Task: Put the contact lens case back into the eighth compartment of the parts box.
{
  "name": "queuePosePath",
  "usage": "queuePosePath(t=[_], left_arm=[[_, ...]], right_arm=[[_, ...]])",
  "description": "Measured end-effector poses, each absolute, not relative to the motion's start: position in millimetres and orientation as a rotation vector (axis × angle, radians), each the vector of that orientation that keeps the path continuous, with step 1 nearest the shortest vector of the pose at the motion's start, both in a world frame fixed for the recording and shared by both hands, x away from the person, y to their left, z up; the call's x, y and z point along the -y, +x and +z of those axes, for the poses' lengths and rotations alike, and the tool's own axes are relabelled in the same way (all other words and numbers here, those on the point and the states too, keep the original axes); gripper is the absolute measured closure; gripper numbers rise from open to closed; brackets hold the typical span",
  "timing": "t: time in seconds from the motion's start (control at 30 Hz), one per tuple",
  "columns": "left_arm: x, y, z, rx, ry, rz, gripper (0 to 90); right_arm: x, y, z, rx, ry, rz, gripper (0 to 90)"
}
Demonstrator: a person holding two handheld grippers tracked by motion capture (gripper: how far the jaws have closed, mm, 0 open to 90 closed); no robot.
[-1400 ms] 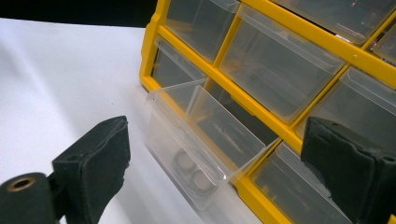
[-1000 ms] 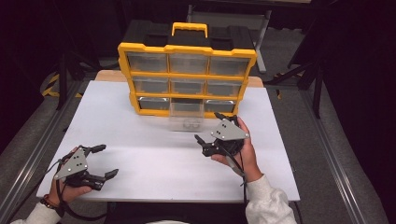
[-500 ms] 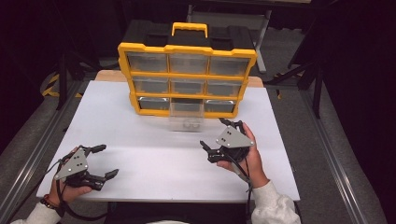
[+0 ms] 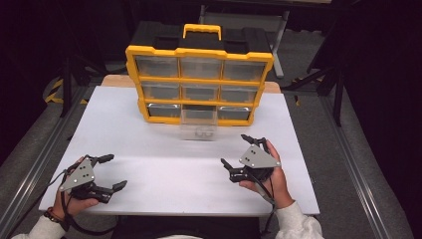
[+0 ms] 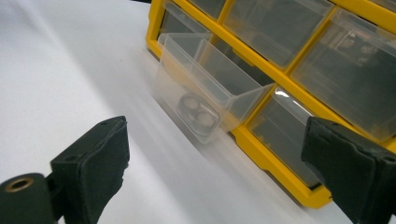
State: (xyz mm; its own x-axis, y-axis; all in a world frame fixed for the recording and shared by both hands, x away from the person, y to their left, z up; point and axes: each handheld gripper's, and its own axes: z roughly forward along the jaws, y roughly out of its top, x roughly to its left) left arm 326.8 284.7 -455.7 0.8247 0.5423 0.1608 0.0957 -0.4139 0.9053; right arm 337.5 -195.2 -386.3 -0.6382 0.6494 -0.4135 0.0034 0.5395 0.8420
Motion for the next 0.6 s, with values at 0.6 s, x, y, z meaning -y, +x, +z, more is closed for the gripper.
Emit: queuePosePath(t=[0.6], left_arm=[[-283, 328, -455, -0.473, 1.957, 0.535, 7.3]], right_arm=[[235, 326, -426, -2.029, 0.634, 1.089, 8.7]])
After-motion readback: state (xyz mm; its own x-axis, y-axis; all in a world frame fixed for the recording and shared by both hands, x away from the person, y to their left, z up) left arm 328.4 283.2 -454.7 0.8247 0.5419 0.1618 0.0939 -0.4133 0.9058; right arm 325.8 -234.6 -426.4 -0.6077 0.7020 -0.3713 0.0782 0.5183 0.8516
